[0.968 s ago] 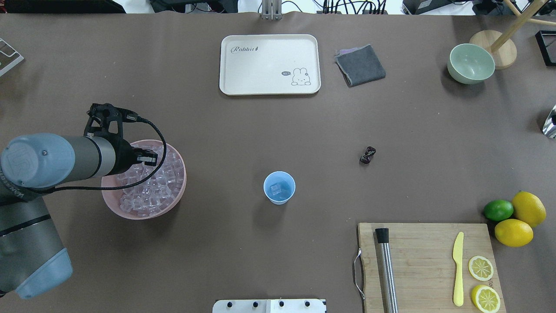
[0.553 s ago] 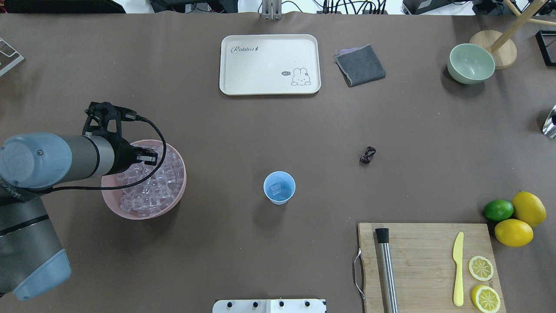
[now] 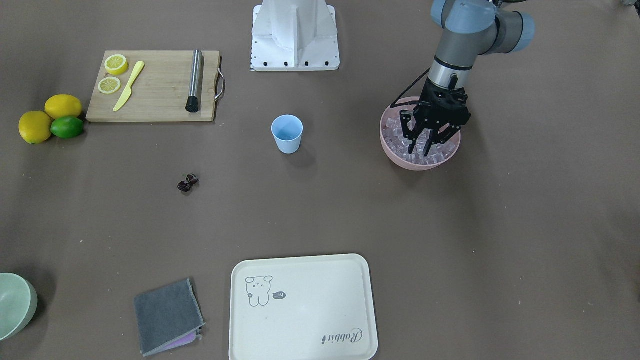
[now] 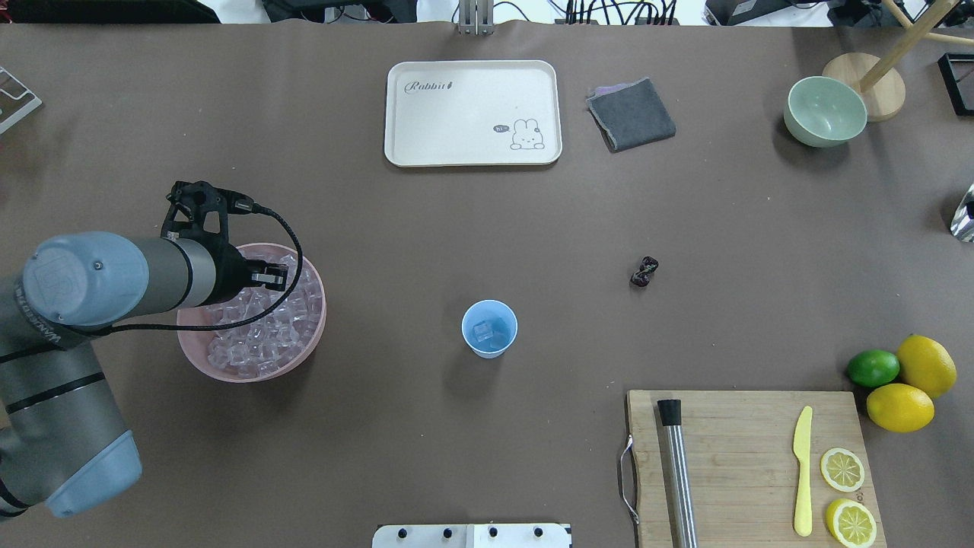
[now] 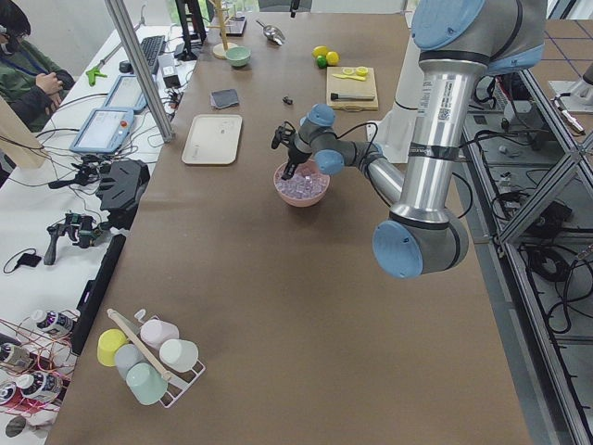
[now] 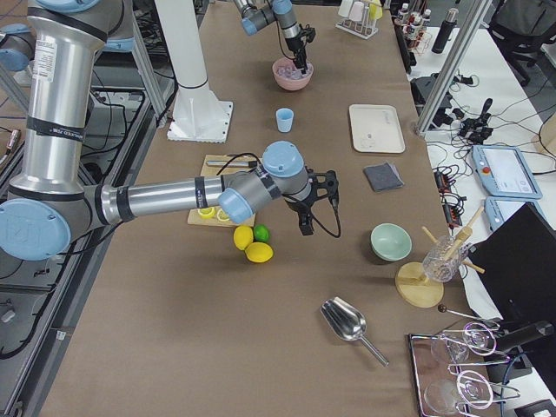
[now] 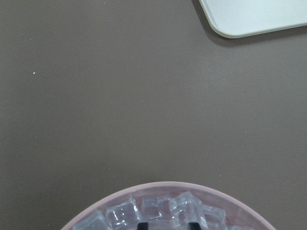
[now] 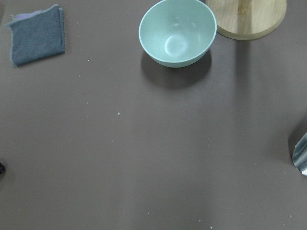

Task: Put ice and cherries in cup
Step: 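Lower the left gripper into the bowl and grasp another ice cube, then carry the ice cube to the light-blue cup and release it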

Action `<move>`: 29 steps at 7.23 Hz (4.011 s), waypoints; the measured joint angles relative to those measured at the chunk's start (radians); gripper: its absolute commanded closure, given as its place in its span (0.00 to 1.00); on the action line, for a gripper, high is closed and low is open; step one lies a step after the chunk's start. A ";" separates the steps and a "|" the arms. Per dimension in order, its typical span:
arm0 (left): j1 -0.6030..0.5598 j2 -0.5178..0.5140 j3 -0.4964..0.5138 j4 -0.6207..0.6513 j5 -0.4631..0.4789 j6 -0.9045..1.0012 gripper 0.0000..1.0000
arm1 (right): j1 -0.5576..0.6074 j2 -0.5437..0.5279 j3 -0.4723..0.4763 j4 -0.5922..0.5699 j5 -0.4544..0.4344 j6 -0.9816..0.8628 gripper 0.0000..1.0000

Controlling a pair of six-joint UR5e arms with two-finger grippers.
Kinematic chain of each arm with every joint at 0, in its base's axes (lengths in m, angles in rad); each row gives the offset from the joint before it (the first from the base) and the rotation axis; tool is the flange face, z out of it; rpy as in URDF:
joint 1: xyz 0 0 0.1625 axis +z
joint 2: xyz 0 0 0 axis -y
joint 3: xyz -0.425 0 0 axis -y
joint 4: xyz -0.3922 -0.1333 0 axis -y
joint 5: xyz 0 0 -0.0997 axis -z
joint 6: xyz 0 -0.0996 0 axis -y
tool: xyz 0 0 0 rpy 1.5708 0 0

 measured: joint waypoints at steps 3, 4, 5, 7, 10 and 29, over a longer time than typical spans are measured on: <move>0.002 -0.017 0.000 0.000 -0.001 0.000 0.50 | 0.000 0.000 0.000 0.000 0.000 0.000 0.00; 0.003 -0.018 0.002 0.000 -0.001 0.000 0.50 | 0.000 0.000 0.000 0.000 0.000 0.001 0.00; 0.005 -0.021 0.009 0.000 -0.001 0.000 0.50 | 0.000 0.000 0.000 0.000 0.000 0.001 0.00; 0.006 -0.030 0.024 0.000 -0.001 0.000 0.50 | 0.000 0.000 0.000 0.000 0.000 0.001 0.00; 0.006 -0.038 0.035 0.000 -0.002 0.001 0.98 | 0.000 0.000 0.000 0.000 -0.001 0.001 0.00; 0.293 -0.429 0.140 -0.027 0.307 -0.522 0.02 | 0.000 0.005 0.003 0.000 -0.003 0.003 0.00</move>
